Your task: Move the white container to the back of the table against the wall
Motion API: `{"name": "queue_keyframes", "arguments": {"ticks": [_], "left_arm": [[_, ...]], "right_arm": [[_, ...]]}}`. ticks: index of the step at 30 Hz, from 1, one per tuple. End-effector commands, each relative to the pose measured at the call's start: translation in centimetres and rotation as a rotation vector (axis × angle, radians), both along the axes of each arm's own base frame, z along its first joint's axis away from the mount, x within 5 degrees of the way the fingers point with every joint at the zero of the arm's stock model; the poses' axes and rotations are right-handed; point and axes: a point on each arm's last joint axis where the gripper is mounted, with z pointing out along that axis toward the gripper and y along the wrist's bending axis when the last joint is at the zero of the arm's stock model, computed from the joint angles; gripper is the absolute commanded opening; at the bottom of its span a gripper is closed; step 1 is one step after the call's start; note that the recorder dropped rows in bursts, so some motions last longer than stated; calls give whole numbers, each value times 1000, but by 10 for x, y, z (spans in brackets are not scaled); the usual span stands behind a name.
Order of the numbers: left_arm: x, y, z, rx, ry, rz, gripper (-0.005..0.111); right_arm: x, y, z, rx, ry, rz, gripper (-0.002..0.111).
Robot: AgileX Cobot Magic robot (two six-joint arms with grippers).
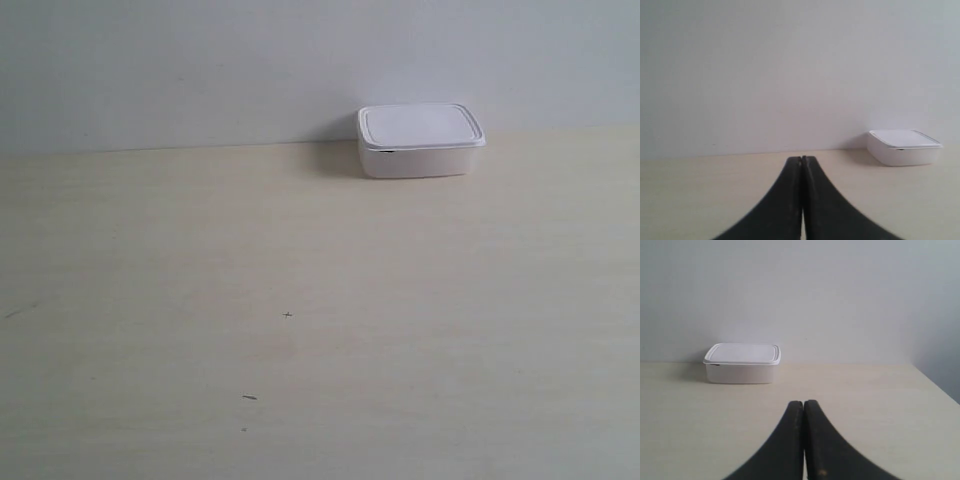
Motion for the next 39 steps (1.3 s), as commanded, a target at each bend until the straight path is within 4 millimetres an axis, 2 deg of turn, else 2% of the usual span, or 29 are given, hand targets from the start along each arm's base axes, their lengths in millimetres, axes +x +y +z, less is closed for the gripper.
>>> {"name": "queue_keyframes", "arguments": {"ticks": [1, 7, 11, 19, 34, 39], "left_arm": [[-2, -9, -1, -7, 6, -104, 0], [-1, -3, -1, -19, 4, -34, 0], [-1, -3, -1, -18, 4, -39, 0], [-2, -10, -2, -11, 7, -117, 0], [-1, -7, -1, -14, 6, -84, 0], [-4, -18, -2, -2, 10, -201, 0]], "right_arm": [[0, -1, 0, -7, -16, -8, 0], [2, -1, -19, -6, 33, -9, 0], [2, 0, -25, -5, 98, -4, 0], [2, 0, -25, -5, 98, -4, 0], [2, 0, -25, 1, 100, -3, 0], [2, 0, -25, 1, 100, -3, 0]]}}
